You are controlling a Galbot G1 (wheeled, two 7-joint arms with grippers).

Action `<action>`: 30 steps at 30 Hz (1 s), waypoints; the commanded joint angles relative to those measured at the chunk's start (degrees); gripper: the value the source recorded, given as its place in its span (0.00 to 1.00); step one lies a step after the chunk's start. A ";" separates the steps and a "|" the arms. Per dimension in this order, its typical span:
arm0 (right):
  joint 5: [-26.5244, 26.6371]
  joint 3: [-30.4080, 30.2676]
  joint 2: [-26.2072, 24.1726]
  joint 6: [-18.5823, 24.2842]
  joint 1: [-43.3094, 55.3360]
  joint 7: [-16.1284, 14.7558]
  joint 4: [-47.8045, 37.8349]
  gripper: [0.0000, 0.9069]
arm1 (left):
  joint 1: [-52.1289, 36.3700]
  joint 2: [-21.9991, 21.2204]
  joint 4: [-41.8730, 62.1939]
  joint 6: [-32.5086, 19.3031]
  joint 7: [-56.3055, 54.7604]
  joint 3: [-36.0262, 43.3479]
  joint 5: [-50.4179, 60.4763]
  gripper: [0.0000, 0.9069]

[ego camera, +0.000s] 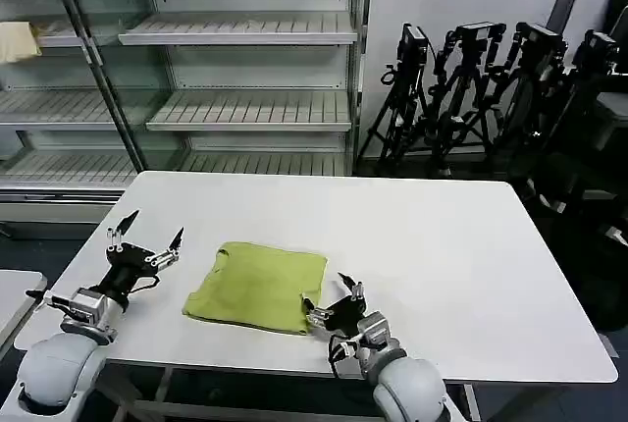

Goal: Fold and organize the clothes.

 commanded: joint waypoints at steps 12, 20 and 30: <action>-0.56 3.28 -1.64 -0.89 -0.83 1.28 -1.17 1.00 | 0.15 -0.25 -0.12 0.16 -0.11 0.53 -0.09 1.00; 0.30 7.09 -4.07 -1.02 -3.74 1.17 3.34 1.00 | -1.25 -0.21 -0.06 0.24 -0.09 1.57 -0.08 1.00; -0.43 11.13 -5.38 0.18 -6.45 1.20 8.15 1.00 | -0.88 0.11 -0.92 0.26 -0.09 1.26 -0.09 1.00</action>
